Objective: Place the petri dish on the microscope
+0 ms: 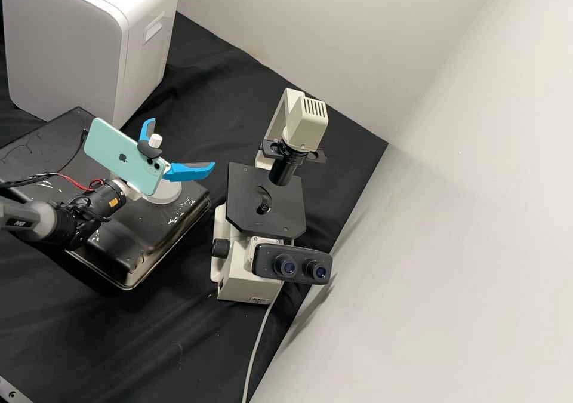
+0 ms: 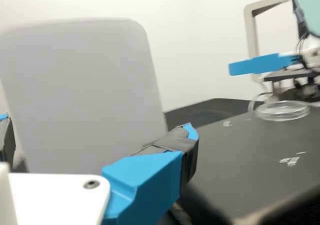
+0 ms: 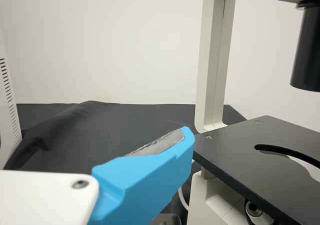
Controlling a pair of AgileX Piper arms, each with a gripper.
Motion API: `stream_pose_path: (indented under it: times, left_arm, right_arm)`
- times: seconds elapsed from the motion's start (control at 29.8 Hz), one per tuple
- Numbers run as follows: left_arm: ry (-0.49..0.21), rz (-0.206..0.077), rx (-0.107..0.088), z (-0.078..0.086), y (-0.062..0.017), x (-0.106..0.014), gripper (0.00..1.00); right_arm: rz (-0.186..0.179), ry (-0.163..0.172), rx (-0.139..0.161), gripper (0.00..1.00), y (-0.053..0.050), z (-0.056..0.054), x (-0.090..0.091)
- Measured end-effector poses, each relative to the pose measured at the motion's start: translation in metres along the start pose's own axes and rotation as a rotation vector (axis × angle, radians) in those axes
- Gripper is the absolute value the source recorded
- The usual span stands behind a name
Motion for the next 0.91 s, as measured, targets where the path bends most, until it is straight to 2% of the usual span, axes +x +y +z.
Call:
stream_pose_path:
  times: [0.03, 0.07, 0.1, 0.13, 0.17, 0.2, 0.27, 0.37, 0.44, 0.47, 0.5, 0.54, 0.57, 0.6, 0.64, 0.67, 0.74, 0.87, 0.91]
  left_arm:
    - [0.000, 0.017, 0.058, -0.001, 0.0027, -0.001, 1.00]
    - [0.002, 0.036, 0.105, -0.003, 0.0054, -0.001, 1.00]
    - [0.006, 0.062, 0.175, -0.005, 0.0093, -0.002, 1.00]
    - [0.014, 0.084, 0.213, -0.007, 0.0127, -0.003, 1.00]
    - [0.028, 0.102, 0.238, -0.010, 0.0153, -0.003, 1.00]
    - [0.040, 0.114, 0.252, -0.012, 0.0170, -0.004, 1.00]
    - [0.065, 0.134, 0.266, -0.016, 0.0197, -0.004, 1.00]
    - [0.075, 0.144, 0.276, -0.017, 0.0208, -0.004, 1.00]
    - [0.068, 0.148, 0.273, -0.017, 0.0211, -0.004, 1.00]
    - [0.050, 0.148, 0.249, -0.016, 0.0203, -0.004, 1.00]
    - [0.031, 0.144, 0.214, -0.016, 0.0187, -0.002, 1.00]
    - [-0.008, 0.140, 0.154, -0.015, 0.0170, -0.001, 1.00]
    - [-0.051, 0.134, 0.107, -0.013, 0.0153, 0.000, 1.00]
    - [-0.083, 0.117, 0.063, -0.012, 0.0126, 0.001, 1.00]
    - [-0.107, 0.096, 0.000, -0.011, 0.0103, 0.002, 1.00]
    - [-0.124, 0.074, -0.051, -0.010, 0.0079, 0.002, 1.00]
    - [-0.140, 0.033, -0.114, -0.009, 0.0034, 0.003, 1.00]
    - [-0.168, 0.014, -0.207, -0.010, 0.0023, 0.003, 1.00]
    - [-0.181, 0.011, -0.216, -0.009, 0.0022, 0.003, 1.00]
  right_arm:
    - [0.000, 0.000, 0.000, 1.00, 0.000, 0.000, 0.000]
    - [0.000, 0.000, 0.000, 1.00, 0.000, 0.000, 0.000]
    - [0.000, 0.000, 0.000, 1.00, 0.000, 0.000, 0.000]
    - [0.000, 0.000, 0.000, 1.00, 0.000, 0.000, 0.000]
    - [0.000, 0.000, 0.000, 1.00, 0.000, 0.000, 0.000]
    - [0.000, 0.000, 0.000, 1.00, 0.000, 0.000, 0.000]
    - [0.000, 0.000, 0.000, 1.00, 0.000, 0.000, 0.000]
    - [0.000, 0.000, 0.000, 1.00, 0.000, 0.000, 0.000]
    - [0.000, 0.000, 0.000, 1.00, 0.000, 0.000, 0.000]
    - [0.000, 0.000, 0.000, 1.00, 0.000, 0.000, 0.000]
    - [0.000, 0.000, 0.000, 1.00, 0.000, 0.000, 0.000]
    - [0.000, 0.000, 0.000, 1.00, 0.000, 0.000, 0.000]
    - [0.000, 0.000, 0.000, 1.00, 0.000, 0.000, 0.000]
    - [0.000, 0.000, 0.000, 1.00, 0.000, 0.000, 0.000]
    - [0.000, 0.000, 0.000, 1.00, 0.000, 0.000, 0.000]
    - [0.000, 0.000, 0.000, 1.00, 0.000, 0.000, 0.000]
    - [0.000, 0.000, 0.000, 1.00, 0.000, 0.000, 0.000]
    - [0.000, 0.000, 0.000, 1.00, 0.000, 0.000, 0.000]
    - [0.000, 0.000, 0.000, 1.00, 0.000, 0.000, 0.000]
